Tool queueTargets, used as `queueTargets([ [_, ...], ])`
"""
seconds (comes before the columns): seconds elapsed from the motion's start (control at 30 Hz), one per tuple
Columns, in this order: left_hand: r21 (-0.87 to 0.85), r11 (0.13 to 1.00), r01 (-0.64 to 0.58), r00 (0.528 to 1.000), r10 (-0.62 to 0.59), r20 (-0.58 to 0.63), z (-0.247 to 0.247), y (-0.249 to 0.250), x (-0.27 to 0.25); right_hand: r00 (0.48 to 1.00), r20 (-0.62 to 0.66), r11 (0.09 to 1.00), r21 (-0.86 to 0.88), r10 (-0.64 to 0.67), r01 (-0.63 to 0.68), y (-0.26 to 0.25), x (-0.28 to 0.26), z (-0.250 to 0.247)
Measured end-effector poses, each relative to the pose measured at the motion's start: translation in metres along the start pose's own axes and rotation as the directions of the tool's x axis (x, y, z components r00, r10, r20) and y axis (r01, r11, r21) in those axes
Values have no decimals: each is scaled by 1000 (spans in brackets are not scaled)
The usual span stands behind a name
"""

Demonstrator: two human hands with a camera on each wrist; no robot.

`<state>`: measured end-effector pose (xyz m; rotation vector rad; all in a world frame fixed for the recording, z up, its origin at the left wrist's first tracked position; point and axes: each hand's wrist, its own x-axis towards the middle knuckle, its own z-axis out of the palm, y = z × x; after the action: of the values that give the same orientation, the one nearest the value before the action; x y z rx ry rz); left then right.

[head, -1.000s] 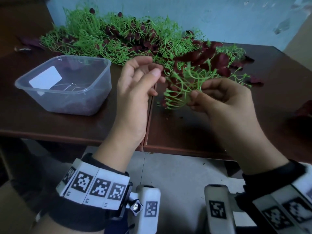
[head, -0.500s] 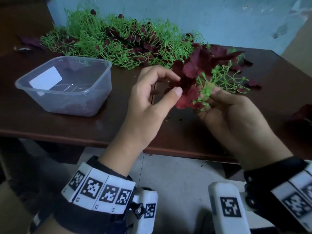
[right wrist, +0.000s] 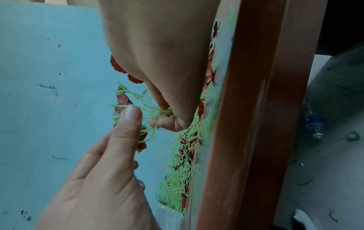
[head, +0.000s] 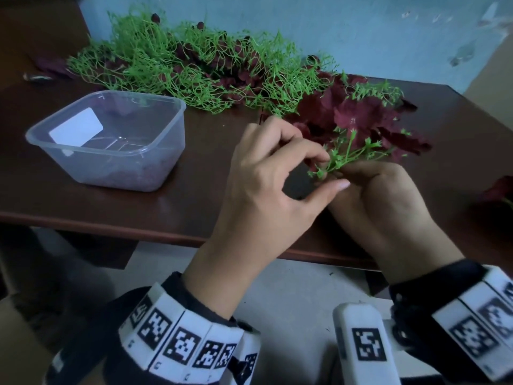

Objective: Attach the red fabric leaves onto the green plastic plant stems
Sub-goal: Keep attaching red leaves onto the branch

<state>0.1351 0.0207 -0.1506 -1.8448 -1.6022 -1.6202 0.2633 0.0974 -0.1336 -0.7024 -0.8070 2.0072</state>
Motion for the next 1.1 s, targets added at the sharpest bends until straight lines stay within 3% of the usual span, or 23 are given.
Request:
queueTargets([
  [0.07, 0, 1000, 3, 1000, -3, -16, 0, 0, 0, 999, -10, 981, 187, 48, -45, 5, 4, 4],
  [0.13, -39, 999, 24, 999, -25, -23, 0, 1, 1, 999, -33, 950, 312, 19, -8, 5, 8, 5],
  [0.23, -87, 995, 51, 999, -53, -11, -1, 1, 1, 999, -40, 946, 324, 21, -7, 5, 10, 2],
  [0.4, -18, 999, 29, 999, -29, -19, 2, -5, -1, 1000, 20, 951, 309, 2, -8, 5, 6, 6],
  [0.57, 8, 1000, 21, 997, -20, -74, 5, -10, -2, 999, -47, 942, 335, -9, 25, 8, 8, 8],
  [0.73, -59, 994, 87, 993, -91, -76, 8, -12, -1, 990, -139, 965, 254, -33, 68, 7, 3, 13],
  [0.83, -125, 988, 92, 992, -102, -74, 9, -14, -1, 991, -130, 989, 136, -36, 54, 9, 5, 9],
  [1.0, -276, 930, 242, 963, -265, -49, 8, -12, -1, 981, -166, 995, 6, -101, 103, 13, 8, 5],
  [1.1, -289, 924, 251, 963, -269, -24, 8, -13, 1, 958, -167, 937, -302, -234, 176, 11, 1, 8],
])
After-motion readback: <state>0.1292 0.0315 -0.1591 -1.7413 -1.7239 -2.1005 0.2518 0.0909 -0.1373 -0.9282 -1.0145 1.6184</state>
